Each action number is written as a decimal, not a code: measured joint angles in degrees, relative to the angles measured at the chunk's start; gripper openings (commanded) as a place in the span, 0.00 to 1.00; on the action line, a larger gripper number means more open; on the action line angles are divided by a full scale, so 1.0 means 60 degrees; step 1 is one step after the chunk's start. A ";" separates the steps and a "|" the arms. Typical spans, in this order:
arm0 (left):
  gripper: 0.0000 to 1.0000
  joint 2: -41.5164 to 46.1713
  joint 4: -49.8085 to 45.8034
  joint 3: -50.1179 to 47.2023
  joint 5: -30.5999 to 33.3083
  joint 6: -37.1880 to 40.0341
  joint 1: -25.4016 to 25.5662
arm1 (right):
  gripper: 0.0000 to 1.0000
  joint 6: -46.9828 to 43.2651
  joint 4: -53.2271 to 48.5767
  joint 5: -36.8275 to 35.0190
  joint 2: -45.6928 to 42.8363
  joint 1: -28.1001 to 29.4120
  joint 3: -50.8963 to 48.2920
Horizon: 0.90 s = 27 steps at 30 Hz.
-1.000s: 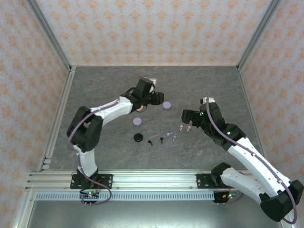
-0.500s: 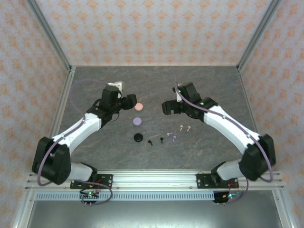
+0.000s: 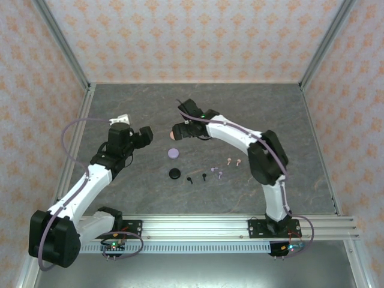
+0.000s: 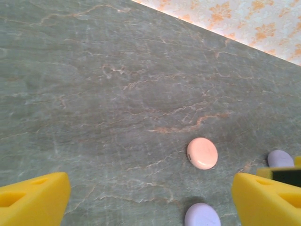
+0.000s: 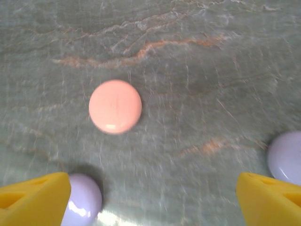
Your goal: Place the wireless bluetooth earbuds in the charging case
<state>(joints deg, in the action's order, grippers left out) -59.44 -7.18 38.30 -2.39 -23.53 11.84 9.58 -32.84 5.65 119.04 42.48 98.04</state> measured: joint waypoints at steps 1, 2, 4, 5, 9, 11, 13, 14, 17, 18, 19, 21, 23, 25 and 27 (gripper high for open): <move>0.89 0.0113 -0.0058 -0.0066 0.0087 0.0004 0.0000 | 0.88 0.0055 -0.0033 -0.0051 0.0306 0.0040 0.0310; 0.89 0.0262 -0.0131 -0.0160 0.0229 0.0004 0.0000 | 0.88 0.0138 -0.0120 -0.0138 0.0696 0.0084 0.0736; 0.90 0.0539 -0.0244 -0.0386 0.0455 0.0004 0.0000 | 0.87 0.0233 -0.0302 -0.0248 0.1326 0.0157 0.1428; 0.90 0.0648 -0.0291 -0.0484 0.0535 0.0000 0.0000 | 0.86 0.0266 -0.0401 -0.0277 0.1588 0.0182 0.1719; 0.92 0.1002 -0.0528 -0.0823 0.0940 0.0011 0.0000 | 0.85 0.0331 -0.0874 -0.0346 0.2630 0.0310 0.2987; 0.92 0.1082 -0.0645 -0.0874 0.1118 0.0084 0.0000 | 0.84 0.0335 -0.1107 -0.0379 0.2976 0.0372 0.3424; 0.92 0.1115 -0.0674 -0.0900 0.1275 0.0142 0.0000 | 0.83 0.0353 -0.1330 -0.0419 0.3231 0.0419 0.3778; 0.93 0.1126 -0.0696 -0.0900 0.1322 0.0160 0.0000 | 0.81 0.0379 -0.1413 -0.0433 0.3340 0.0441 0.3927; 0.93 0.1140 -0.0703 -0.0900 0.1453 0.0189 0.0000 | 0.78 0.0412 -0.1603 -0.0448 0.3544 0.0459 0.4193; 0.93 0.1140 -0.0703 -0.0900 0.1483 0.0193 0.0000 | 0.77 0.0415 -0.1676 -0.0452 0.3595 0.0459 0.4262; 0.93 0.1140 -0.0703 -0.0900 0.1490 0.0193 0.0000 | 0.76 0.0437 -0.1712 -0.0452 0.3650 0.0459 0.4313; 0.93 0.1140 -0.0703 -0.0900 0.1490 0.0193 0.0000 | 0.73 0.0444 -0.1767 -0.0448 0.3723 0.0459 0.4364; 0.93 0.1140 -0.0703 -0.0900 0.1490 0.0193 0.0000 | 0.70 0.0455 -0.1825 -0.0448 0.3836 0.0459 0.4430; 0.93 0.1140 -0.0703 -0.0900 0.1490 0.0189 0.0000 | 0.68 0.0470 -0.1887 -0.0444 0.3978 0.0459 0.4506; 0.93 0.1140 -0.0703 -0.0900 0.1490 0.0186 0.0000 | 0.66 0.0466 -0.2036 -0.0484 0.4095 0.0459 0.4699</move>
<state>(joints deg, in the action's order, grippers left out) -52.60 -11.40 32.91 6.55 -22.41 11.84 12.38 -45.06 2.74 143.61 45.23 126.23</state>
